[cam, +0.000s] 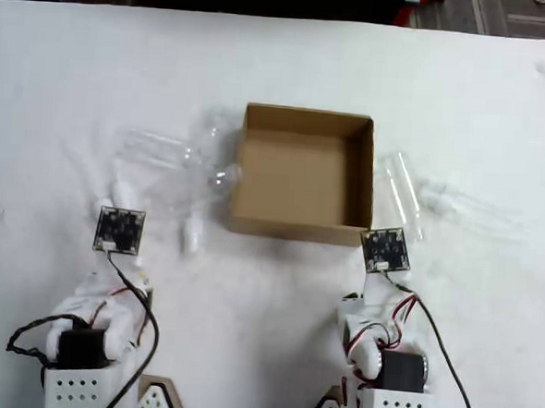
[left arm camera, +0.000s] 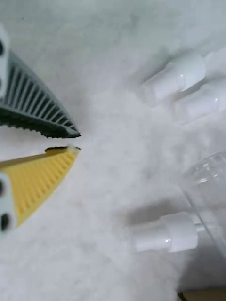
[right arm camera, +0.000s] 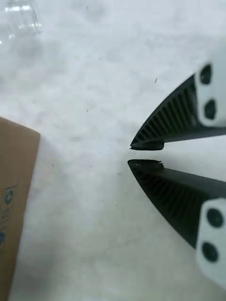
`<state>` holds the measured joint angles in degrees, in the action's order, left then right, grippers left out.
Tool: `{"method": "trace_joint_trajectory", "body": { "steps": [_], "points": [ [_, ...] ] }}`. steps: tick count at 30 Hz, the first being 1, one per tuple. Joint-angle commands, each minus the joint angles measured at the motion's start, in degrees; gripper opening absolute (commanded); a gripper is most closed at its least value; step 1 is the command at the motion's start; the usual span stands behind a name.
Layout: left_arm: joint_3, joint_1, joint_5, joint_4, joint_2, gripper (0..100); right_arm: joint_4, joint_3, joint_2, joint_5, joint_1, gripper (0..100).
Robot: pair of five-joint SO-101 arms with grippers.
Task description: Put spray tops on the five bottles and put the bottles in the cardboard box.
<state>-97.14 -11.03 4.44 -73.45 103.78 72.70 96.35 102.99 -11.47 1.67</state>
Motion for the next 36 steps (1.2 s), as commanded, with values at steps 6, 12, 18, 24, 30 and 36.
{"method": "trace_joint_trajectory", "body": {
  "steps": [6, 12, 18, 24, 30, 36],
  "points": [
    [0.18, -0.13, 0.35, -0.35, 0.75, 4, 0.22, 0.44, 0.31, -0.26, -0.57, 2.3],
    [0.18, -0.13, 0.44, -0.35, 0.75, 5, 0.22, 0.44, 0.31, -0.26, -0.57, 2.3],
    [0.18, -0.13, 0.26, -0.35, 0.75, 5, 0.22, 0.44, 0.31, -0.26, -0.57, 2.3],
    [0.18, -0.04, 0.26, 0.09, 0.75, 5, 0.22, 0.44, 0.31, -0.26, -0.57, 2.3],
    [0.62, -0.48, 0.62, 2.20, 0.75, 5, 0.22, 0.44, 0.31, -0.26, -0.40, 2.3],
    [7.74, -3.12, 0.62, 10.64, 0.75, 5, 0.22, 0.44, 0.31, -0.26, -0.40, 2.3]
  ]
}}
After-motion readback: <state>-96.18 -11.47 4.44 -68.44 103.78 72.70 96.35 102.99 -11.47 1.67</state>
